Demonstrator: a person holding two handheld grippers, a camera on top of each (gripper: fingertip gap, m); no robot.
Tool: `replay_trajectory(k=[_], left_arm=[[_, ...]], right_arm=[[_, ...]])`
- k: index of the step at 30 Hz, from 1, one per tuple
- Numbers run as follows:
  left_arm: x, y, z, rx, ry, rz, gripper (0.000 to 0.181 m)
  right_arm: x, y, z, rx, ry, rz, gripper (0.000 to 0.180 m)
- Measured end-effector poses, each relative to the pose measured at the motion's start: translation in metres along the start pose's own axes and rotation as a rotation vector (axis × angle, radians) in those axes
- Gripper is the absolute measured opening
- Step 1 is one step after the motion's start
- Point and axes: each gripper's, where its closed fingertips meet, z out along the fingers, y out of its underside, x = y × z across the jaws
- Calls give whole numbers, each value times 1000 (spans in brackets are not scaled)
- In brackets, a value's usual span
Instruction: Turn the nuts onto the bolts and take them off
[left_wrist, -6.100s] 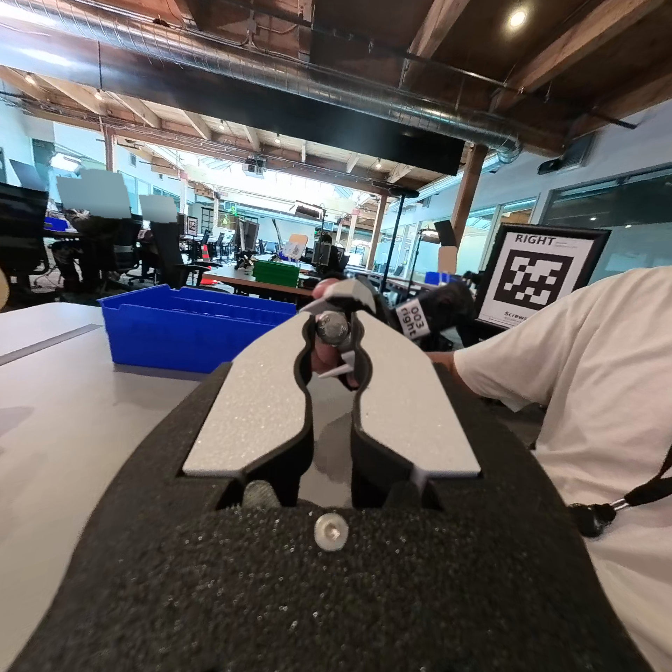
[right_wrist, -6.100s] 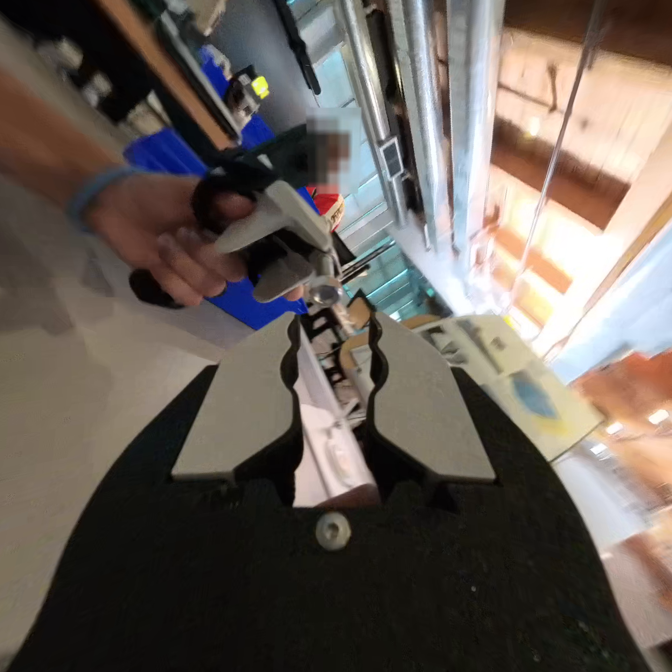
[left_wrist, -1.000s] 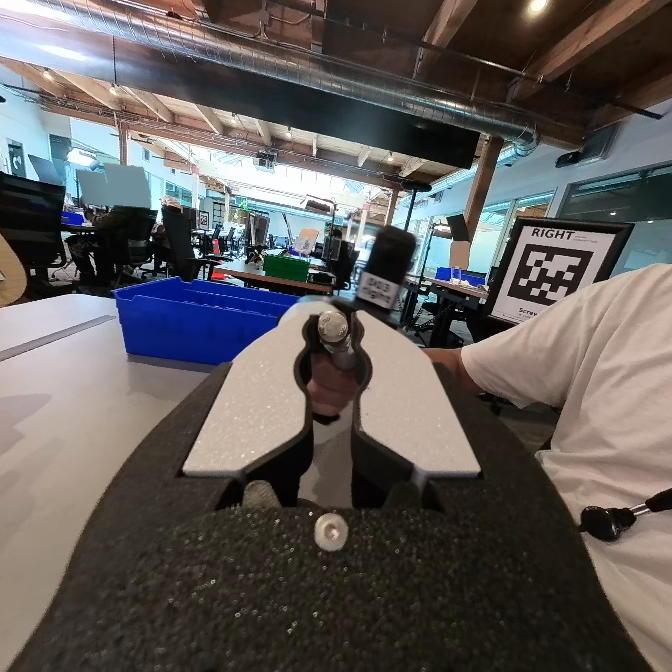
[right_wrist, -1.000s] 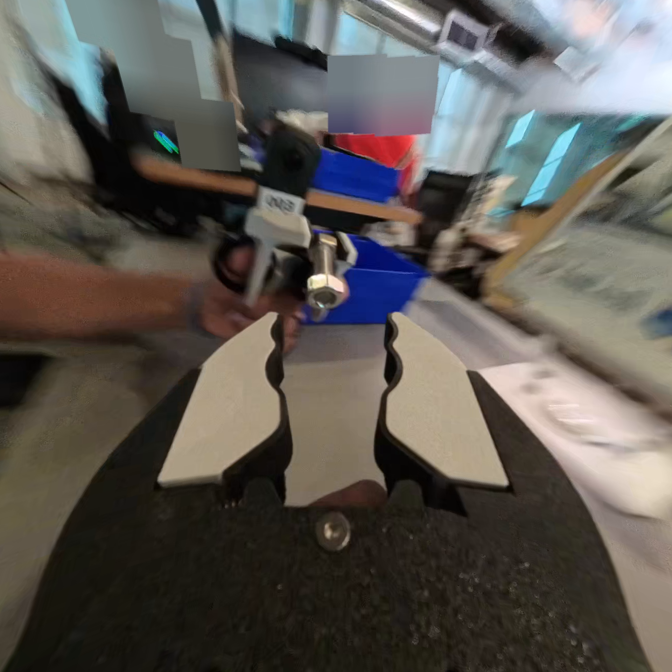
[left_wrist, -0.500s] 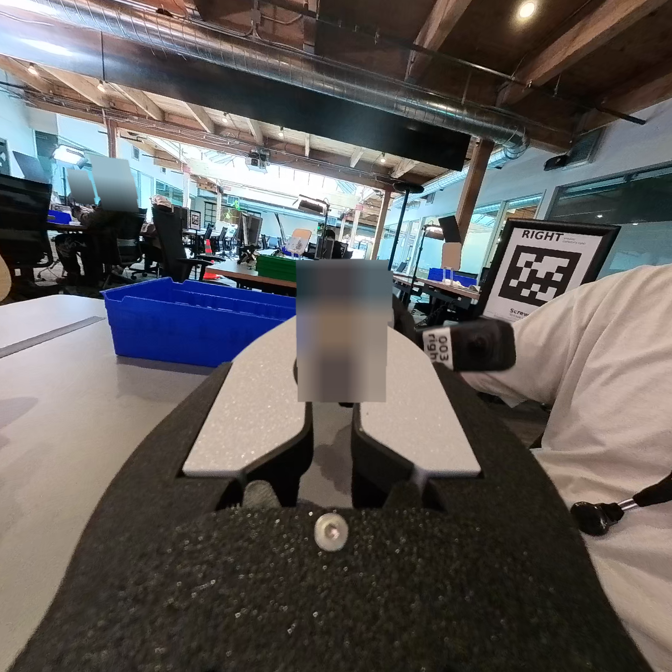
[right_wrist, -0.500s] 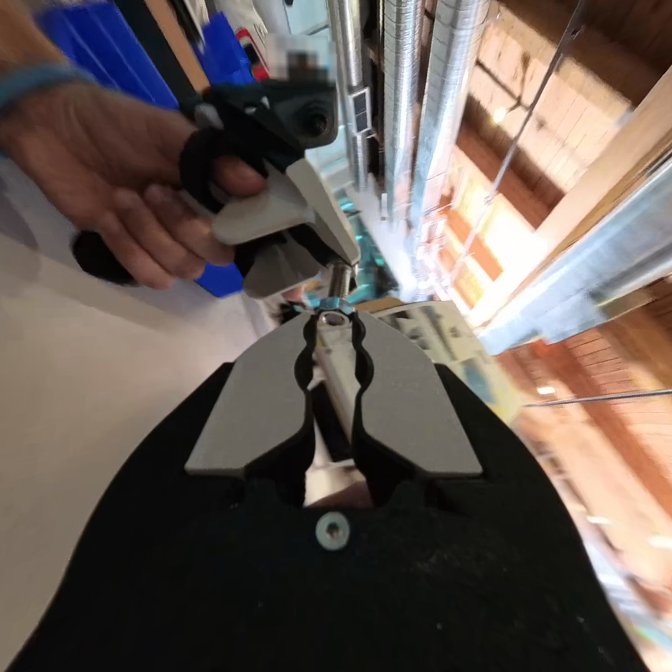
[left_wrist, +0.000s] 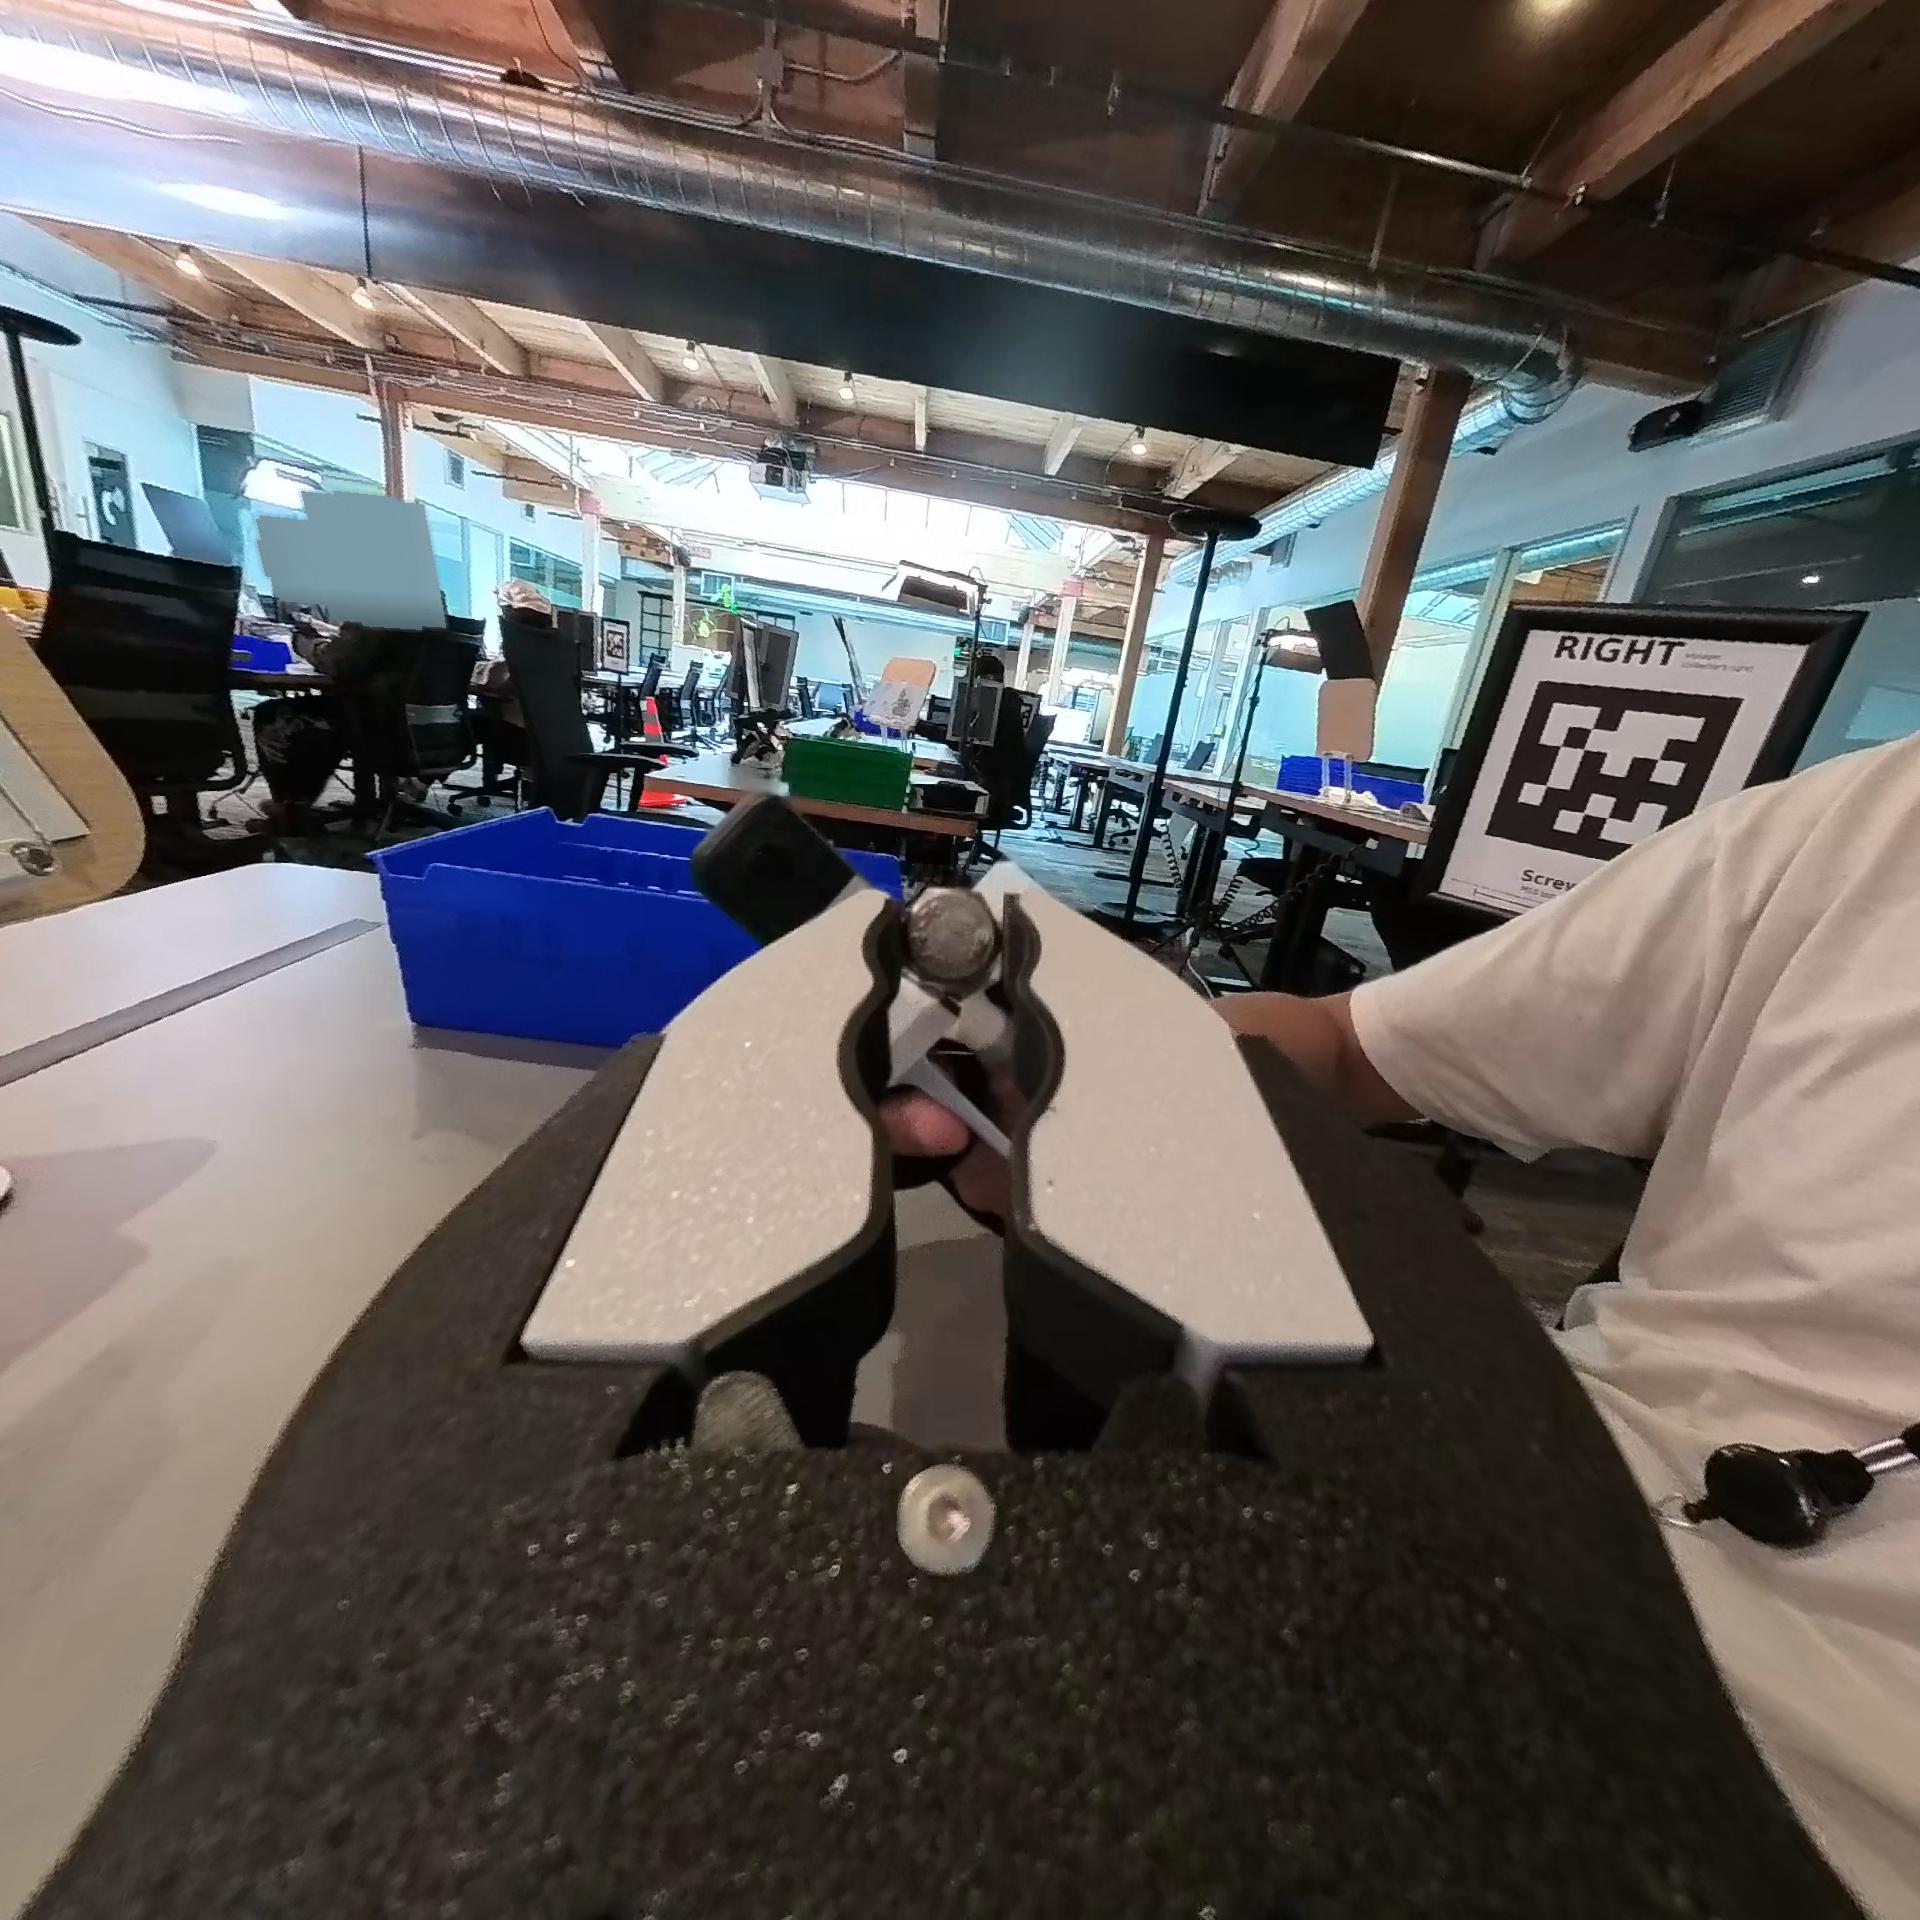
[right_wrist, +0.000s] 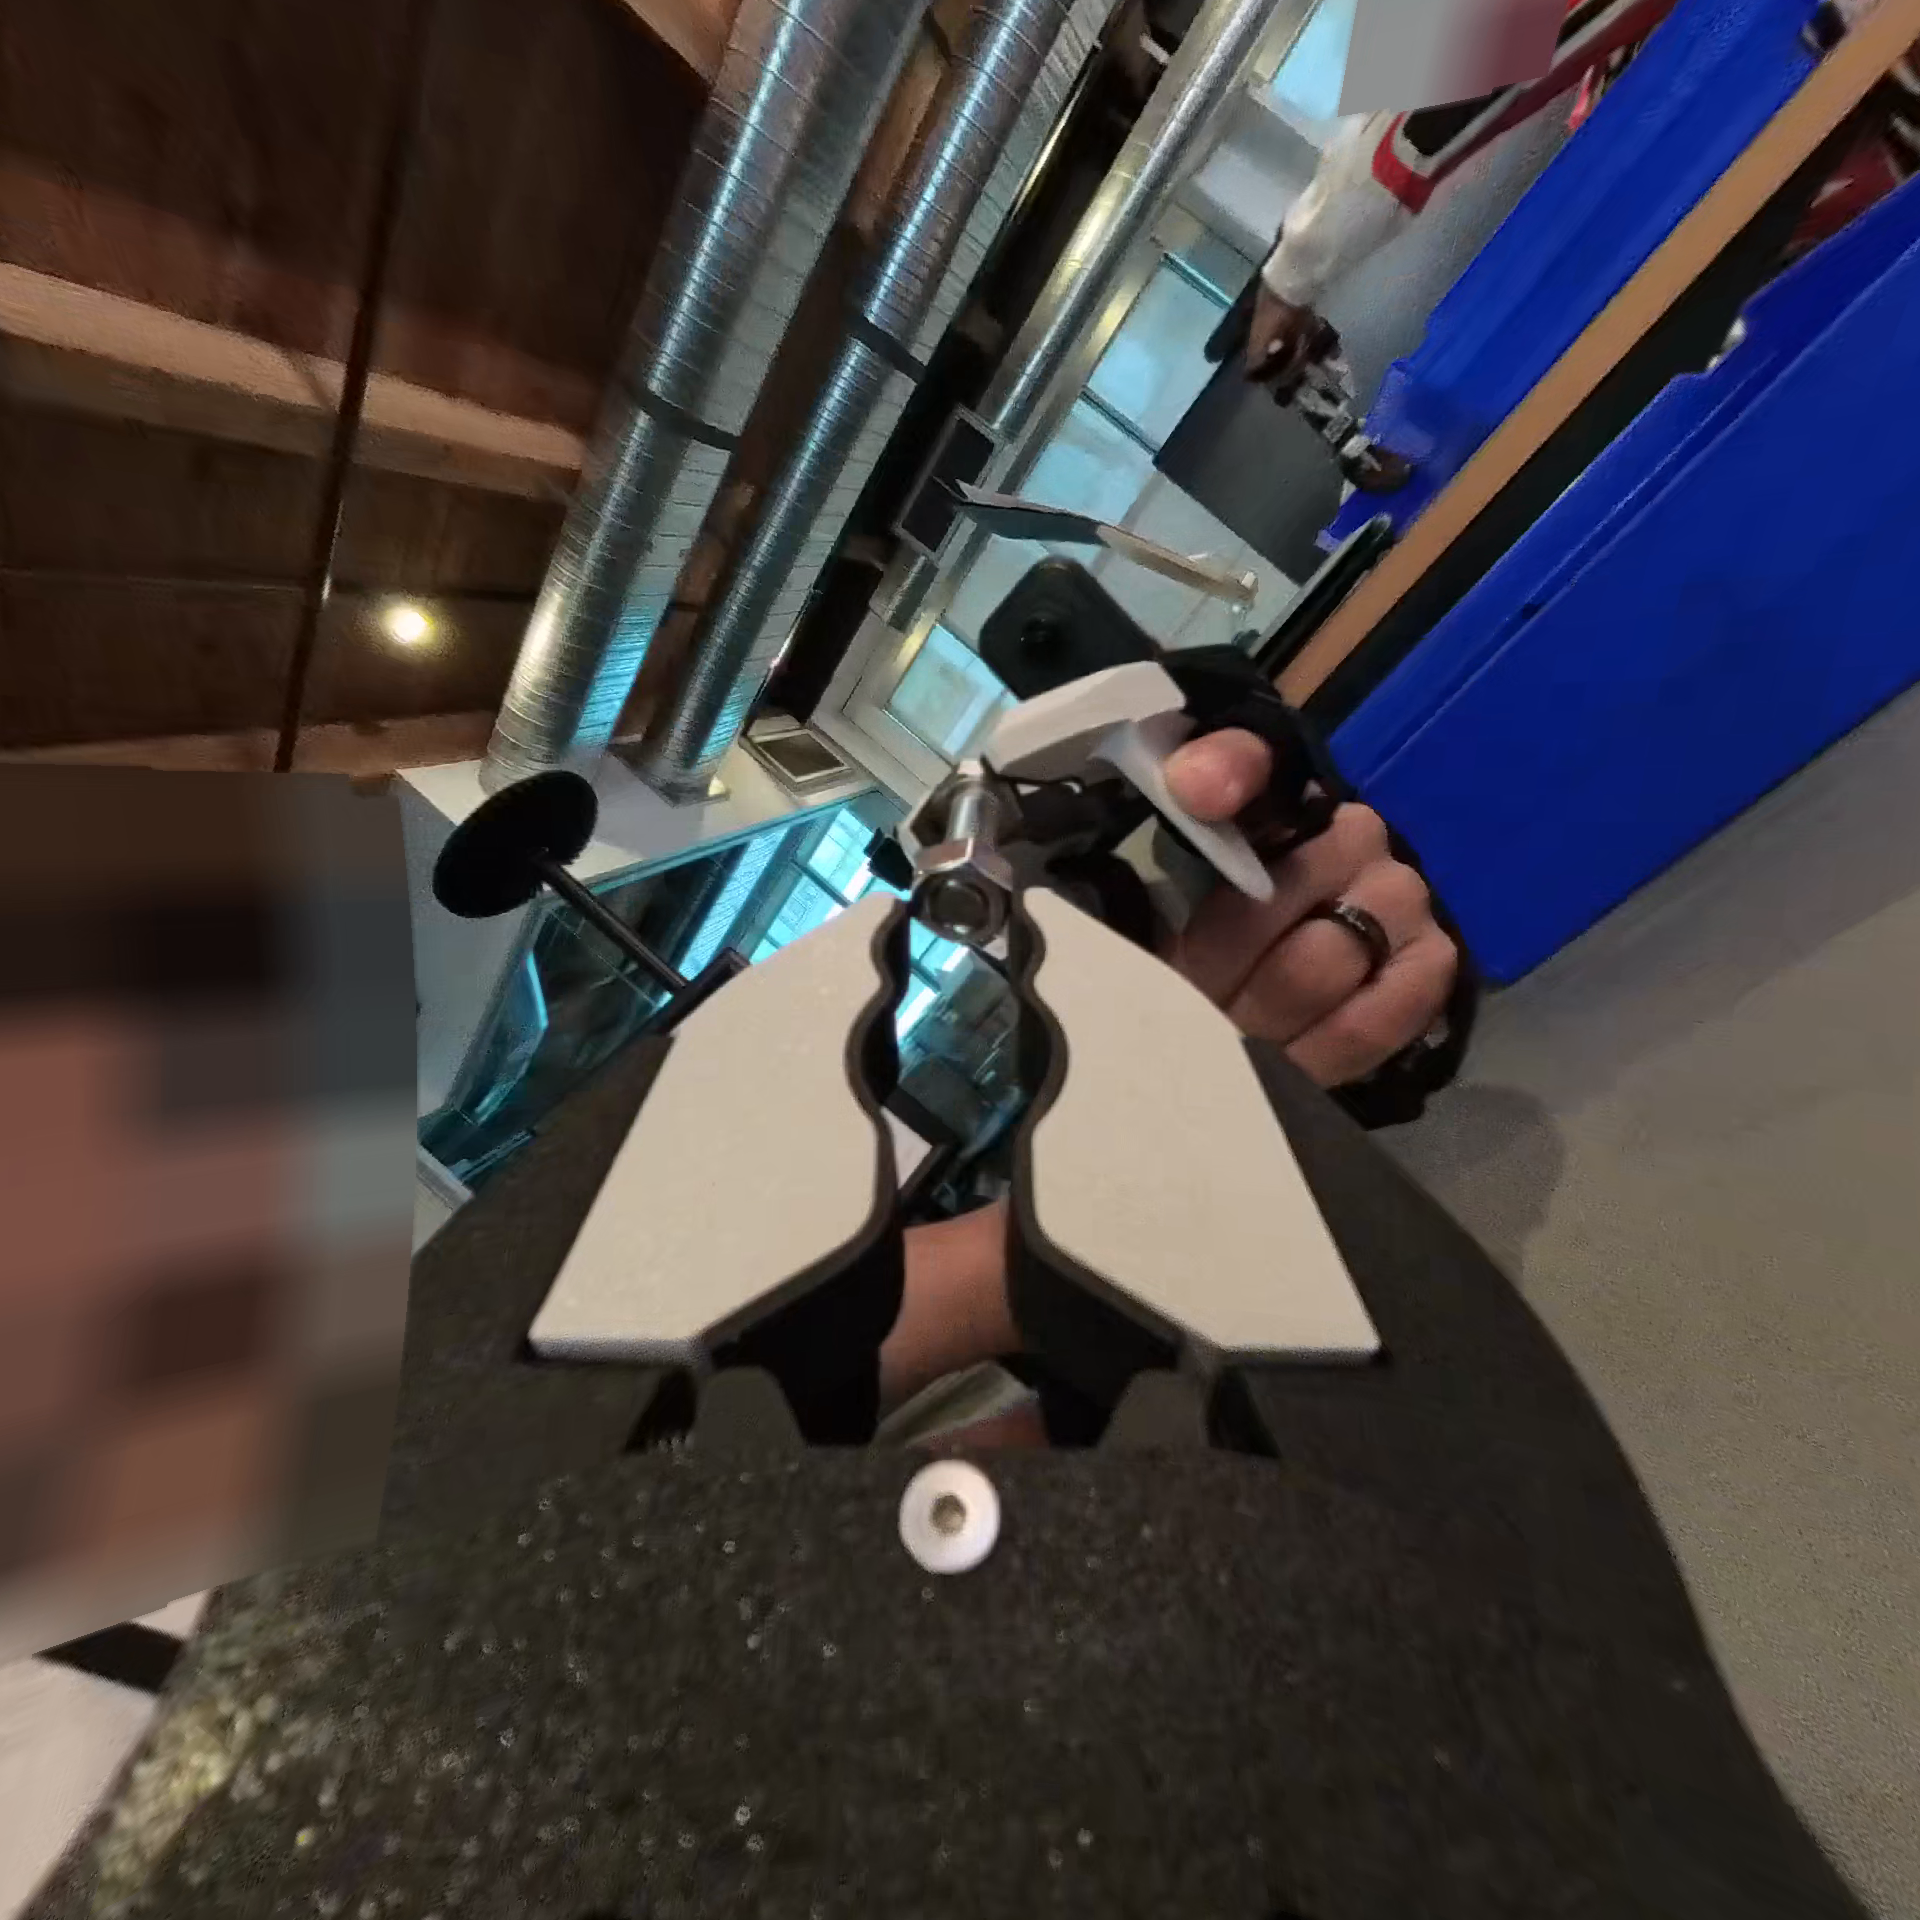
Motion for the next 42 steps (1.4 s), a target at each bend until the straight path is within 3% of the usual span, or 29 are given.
replay_trajectory(k=[3, 5, 9, 11, 14, 16, 18, 19, 23, 34, 36, 39, 42], left_arm=[[2, 0, -1, 5, 17, -16, 18], [1, -1, -1, 11, 14, -21, 18], [0, -4, -3, 30, 20, -45, 18], [0, -4, -2, 28, 23, -46, 18], [1, -2, 0, 22, 29, -54, 18], [1, 0, 1, 21, 34, -63, 18], [2, 2, 2, 13, 42, -69, 18], [3, 2, 2, 8, 44, -67, 18], [5, 0, 2, 16, 51, -64, 19], [6, 0, 4, 5, 27, -13, 18], [4, 1, 3, 2, 19, -16, 18], [4, 2, 2, 3, 33, -31, 18], [4, 1, 3, 6, 35, -37, 18]], right_arm=[[2, 4, 1, -7, 73, -206, 18], [2, 3, 1, -17, 161, -407, 33], [20, -4, -11, -150, 587, -1103, 52], [14, -15, -17, -183, 792, -1529, 48], [3, -16, -14, -274, 939, -2057, 43], [7, -10, -11, -357, 960, -2264, 41], [11, -5, -8, -386, 963, -2325, 33], [10, -5, -8, -361, 961, -2326, 20], [7, -5, -6, -283, 884, -2101, 17], [-7, -3, -4, -54, 143, -350, 17], [-3, -2, -4, -40, 82, -152, 17], [-1, 3, -3, -50, 87, -183, 17], [1, -1, -6, -38, 232, -539, 33]])
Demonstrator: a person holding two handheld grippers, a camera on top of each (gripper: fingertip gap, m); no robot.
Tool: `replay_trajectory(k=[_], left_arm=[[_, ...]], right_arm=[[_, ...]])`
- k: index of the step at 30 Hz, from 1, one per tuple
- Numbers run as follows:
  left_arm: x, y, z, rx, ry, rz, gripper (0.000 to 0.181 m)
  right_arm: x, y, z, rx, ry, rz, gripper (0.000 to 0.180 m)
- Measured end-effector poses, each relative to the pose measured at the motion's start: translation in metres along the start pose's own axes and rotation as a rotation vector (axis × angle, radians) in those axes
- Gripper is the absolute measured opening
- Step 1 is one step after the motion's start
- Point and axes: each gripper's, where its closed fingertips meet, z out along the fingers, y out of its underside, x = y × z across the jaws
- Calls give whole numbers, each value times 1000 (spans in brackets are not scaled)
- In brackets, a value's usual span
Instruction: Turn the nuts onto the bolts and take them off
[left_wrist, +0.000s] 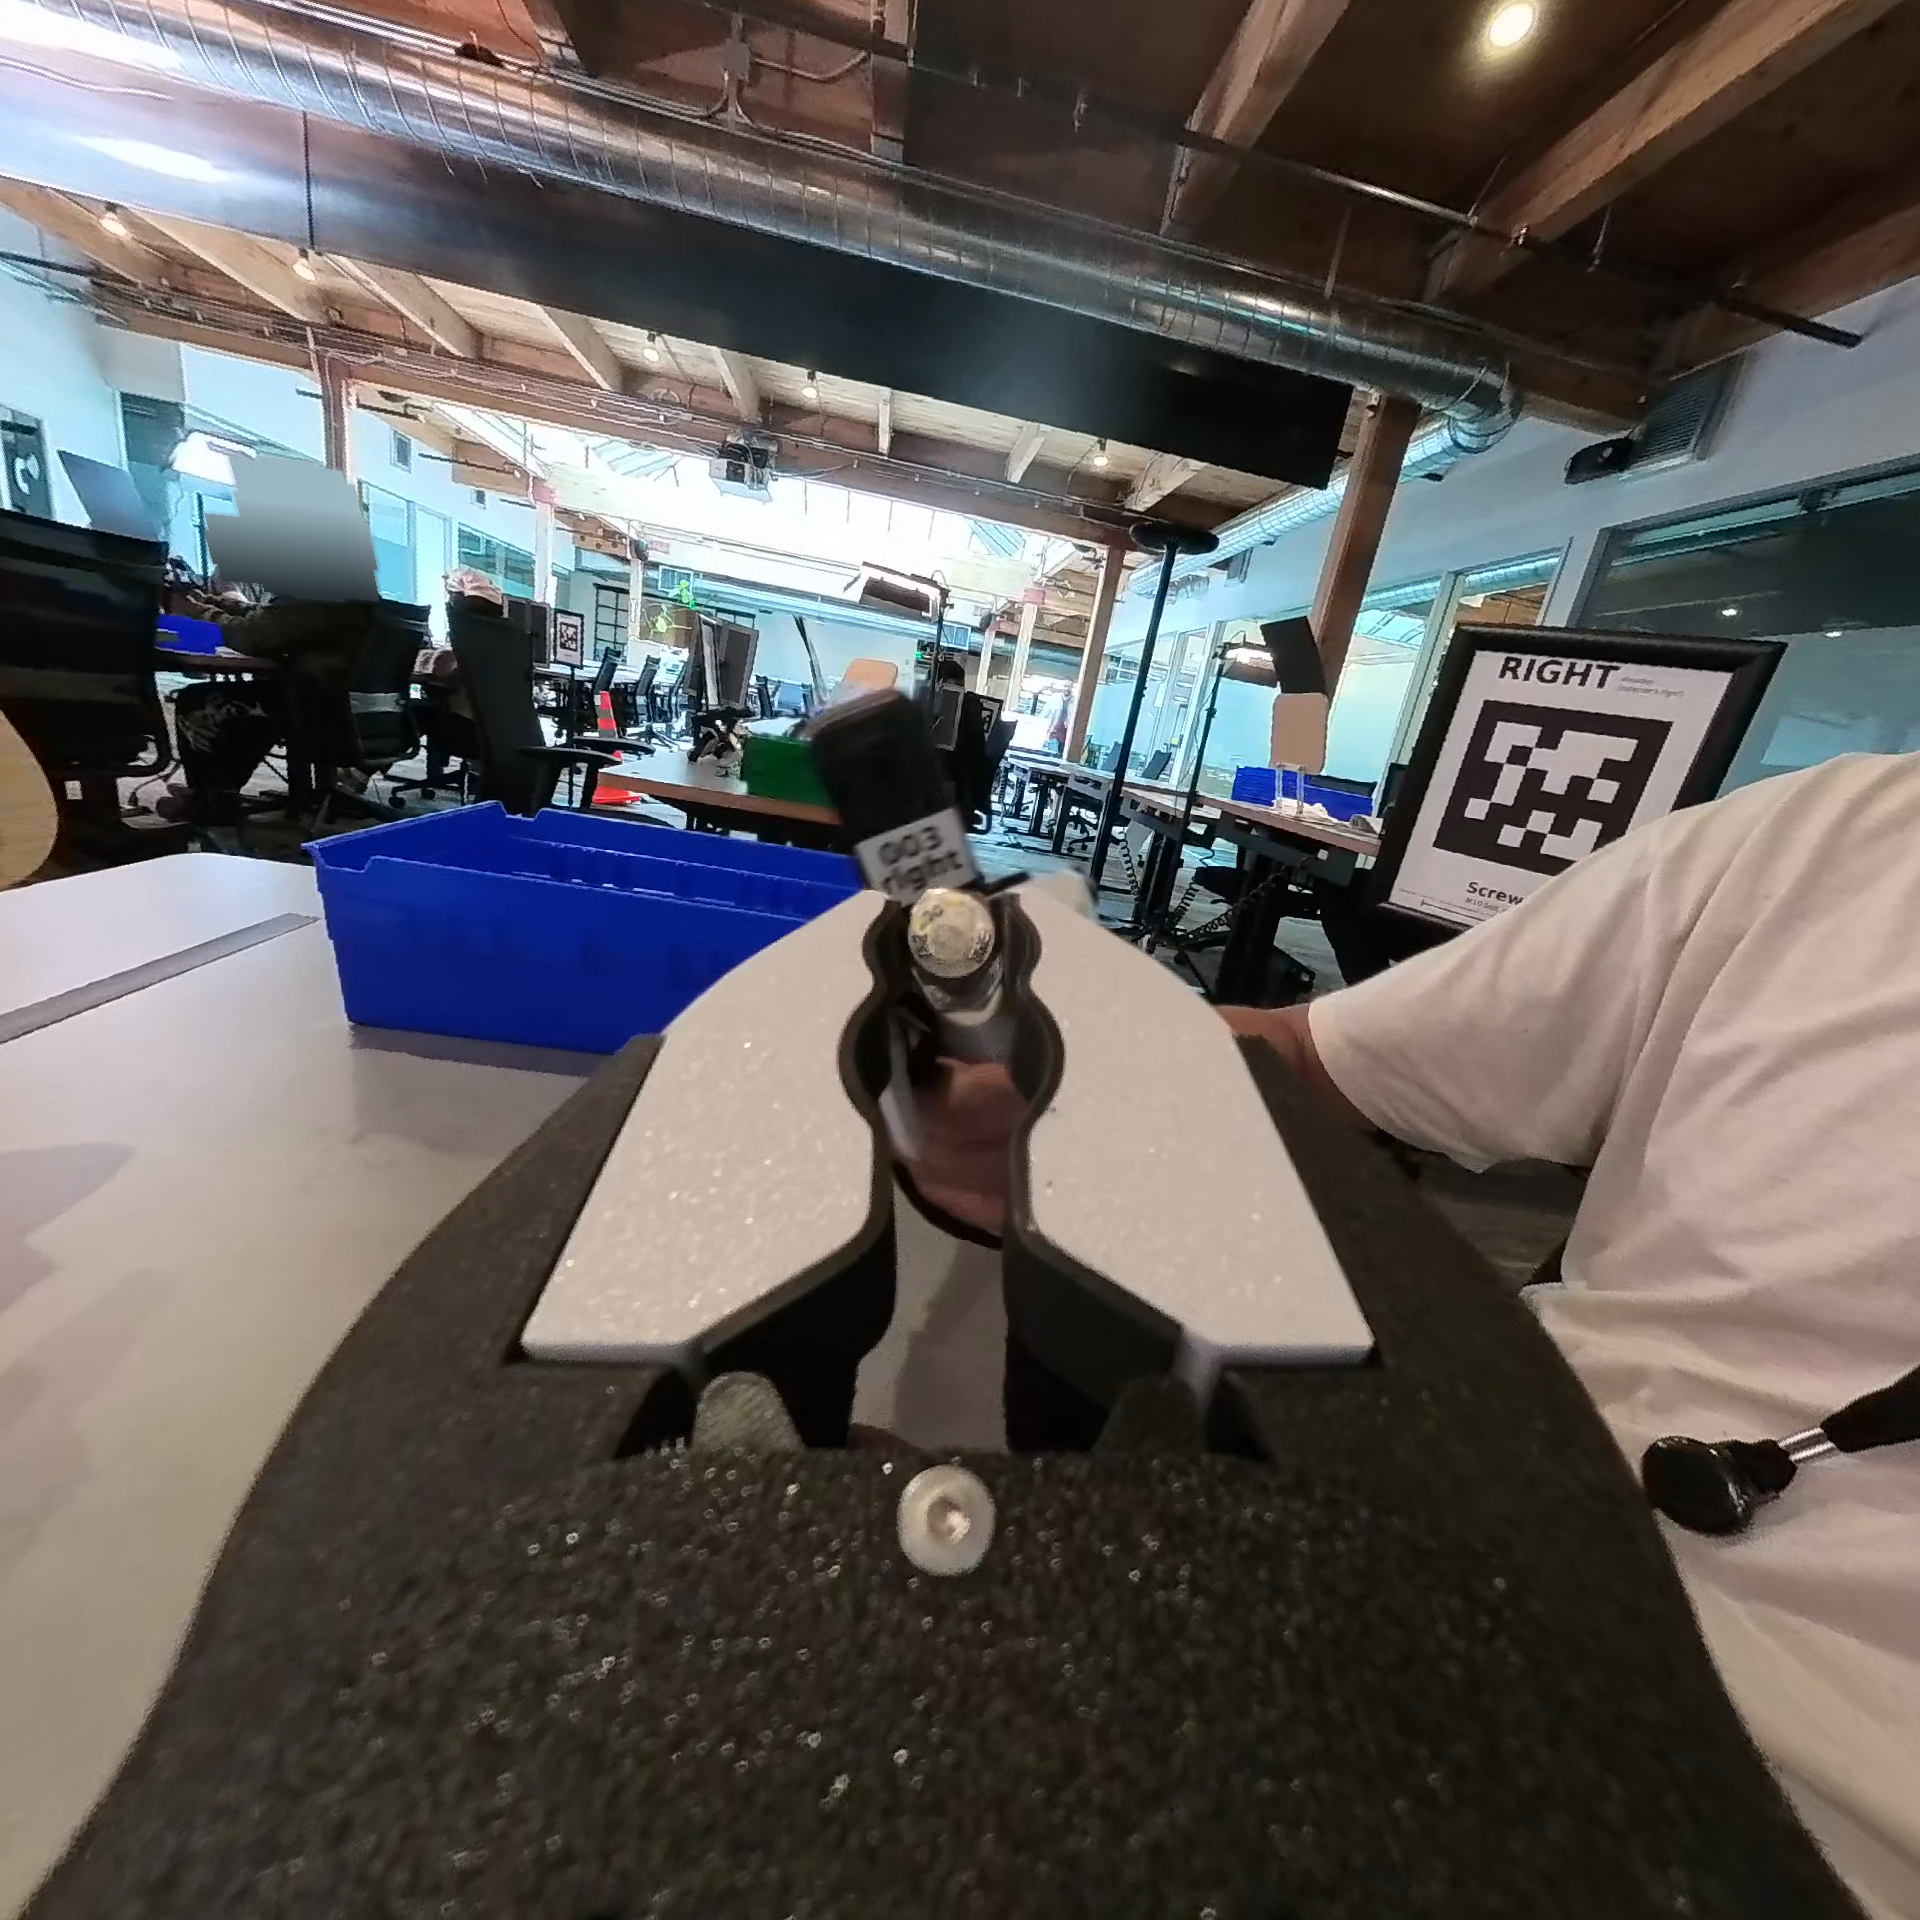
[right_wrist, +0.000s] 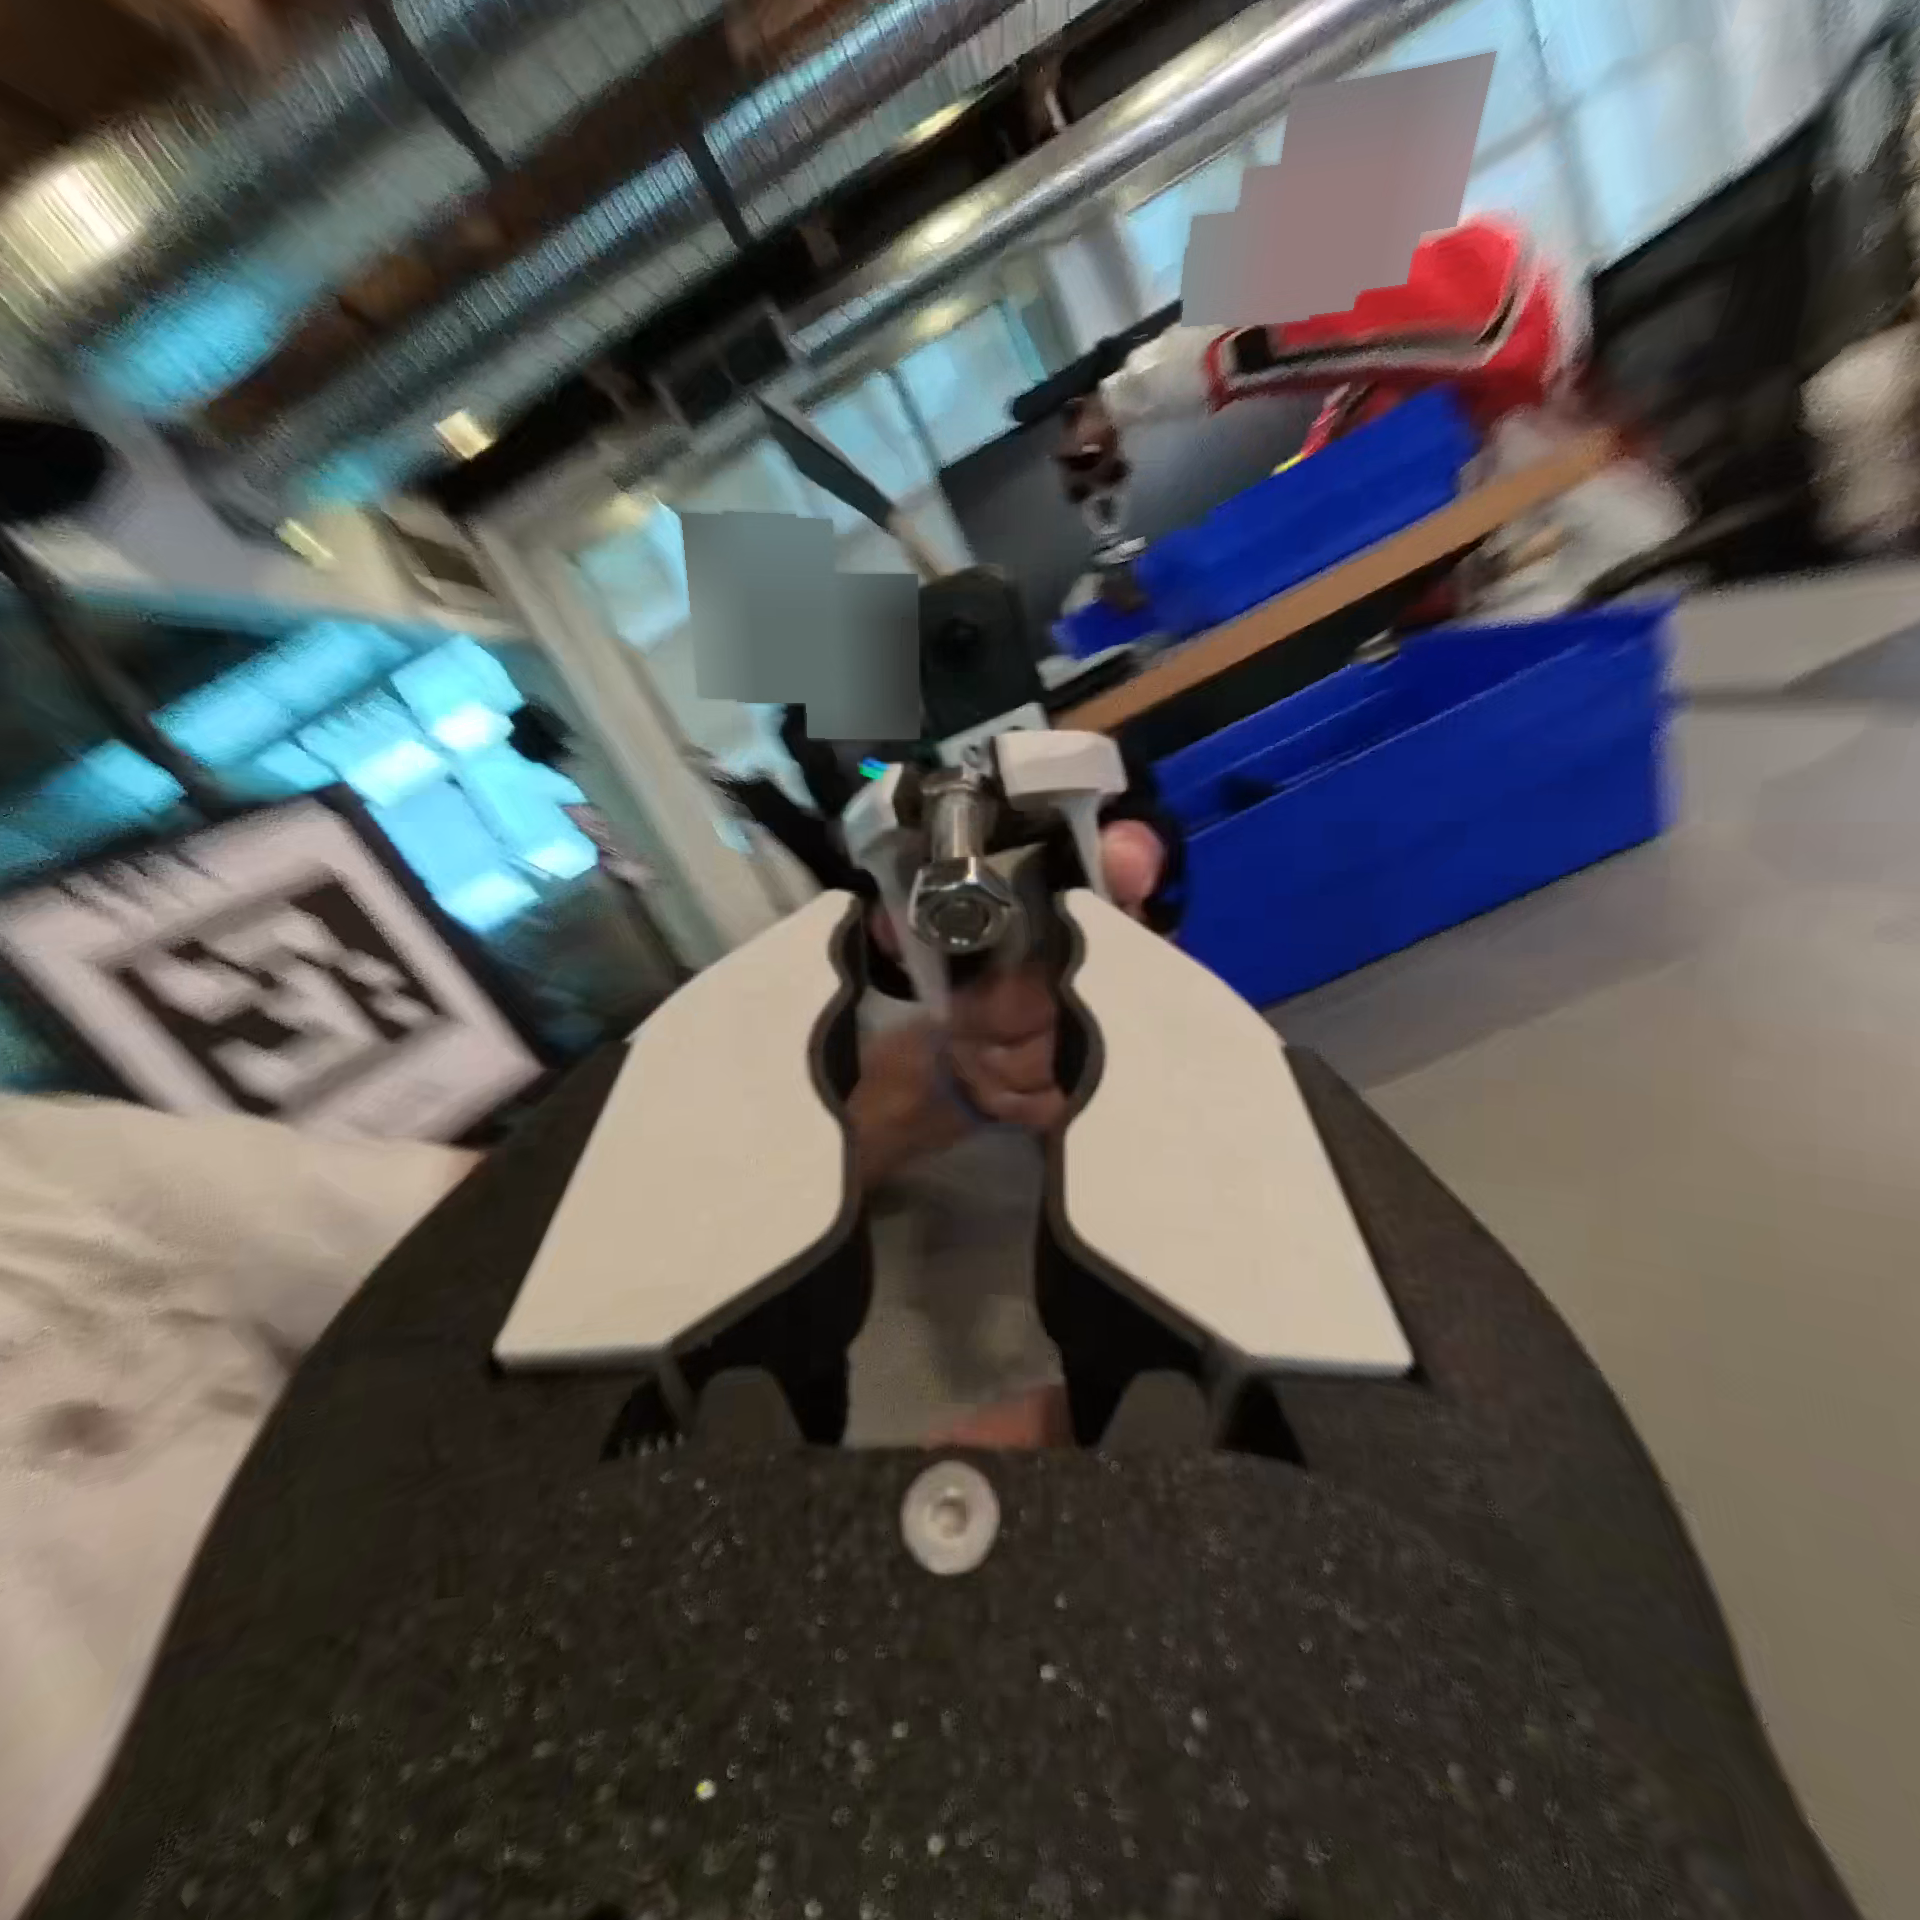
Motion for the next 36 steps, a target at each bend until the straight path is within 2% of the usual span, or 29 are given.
replay_trajectory(k=[2, 5, 7, 9, 11, 14, 17, 20, 24, 30, 32, 34, 36], left_arm=[[0, -1, -1, 7, 5, -9, 18], [0, -1, -1, 11, 12, -20, 18], [2, -1, 0, 8, 20, -23, 18], [3, 1, 1, 2, 26, -26, 18], [3, 2, 2, -2, 29, -28, 19], [4, 3, 3, -3, 35, -33, 18], [5, 2, 2, -1, 37, -23, 19], [6, -1, 2, 8, 34, -17, 18], [5, -2, 1, 14, 27, -14, 18], [0, -1, 0, 5, -6, 8, 18], [2, 0, 0, -4, 5, 9, 18], [2, 1, 0, -9, 8, 7, 18], [2, -1, 0, 9, 13, -8, 18]], right_arm=[[3, 4, -2, -72, 156, -377, 40], [9, -5, -11, -151, 453, -1075, 37], [9, -8, -12, -202, 578, -1389, 39], [9, -6, -9, -241, 628, -1567, 39], [8, -1, -5, -266, 628, -1657, 37], [9, -1, -2, -241, 631, -1695, 17], [8, 0, 0, -218, 546, -1468, 17], [5, 2, 2, -181, 373, -1032, 17], [-1, 2, 6, -109, 108, -352, 17], [-2, 0, 6, 8, -205, 462, 17], [-5, 4, 7, 16, -248, 511, 17], [-4, 6, 6, 30, -192, 367, 17], [-4, 8, 5, 12, -98, 148, 30]])
